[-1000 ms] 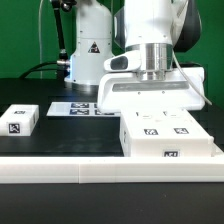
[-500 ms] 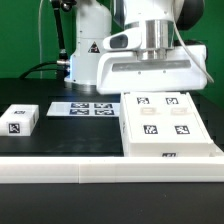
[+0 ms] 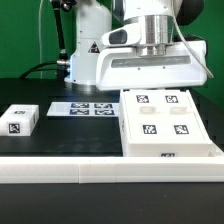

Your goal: Assemble cabinet

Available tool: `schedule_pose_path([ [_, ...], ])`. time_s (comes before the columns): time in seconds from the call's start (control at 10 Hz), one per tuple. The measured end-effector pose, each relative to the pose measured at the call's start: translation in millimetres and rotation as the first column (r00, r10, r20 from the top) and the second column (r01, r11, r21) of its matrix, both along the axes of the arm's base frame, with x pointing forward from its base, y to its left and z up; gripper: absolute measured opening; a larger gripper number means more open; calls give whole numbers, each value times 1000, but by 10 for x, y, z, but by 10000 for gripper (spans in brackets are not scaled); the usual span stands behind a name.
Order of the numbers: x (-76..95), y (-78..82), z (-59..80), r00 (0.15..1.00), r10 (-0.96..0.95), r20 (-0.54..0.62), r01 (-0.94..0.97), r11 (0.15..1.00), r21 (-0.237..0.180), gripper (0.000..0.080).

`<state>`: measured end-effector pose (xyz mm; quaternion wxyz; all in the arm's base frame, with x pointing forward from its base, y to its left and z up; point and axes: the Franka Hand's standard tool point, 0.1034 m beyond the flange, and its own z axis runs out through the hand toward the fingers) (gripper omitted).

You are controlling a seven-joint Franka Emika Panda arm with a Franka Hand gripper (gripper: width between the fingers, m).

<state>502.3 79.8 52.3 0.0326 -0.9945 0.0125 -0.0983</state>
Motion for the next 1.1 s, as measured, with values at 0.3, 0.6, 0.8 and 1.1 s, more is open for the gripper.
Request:
schedule_pose_path([
  [0.3, 61, 14, 212, 1000, 2, -9, -2, 1000, 10, 2],
  [0.6, 100, 33, 335, 1000, 4, -11, -4, 1000, 17, 2],
  [0.8, 93, 33, 320, 1000, 4, -15, -4, 1000, 16, 2],
  [1.1, 92, 8, 324, 1000, 13, -18, -13, 1000, 14, 2],
])
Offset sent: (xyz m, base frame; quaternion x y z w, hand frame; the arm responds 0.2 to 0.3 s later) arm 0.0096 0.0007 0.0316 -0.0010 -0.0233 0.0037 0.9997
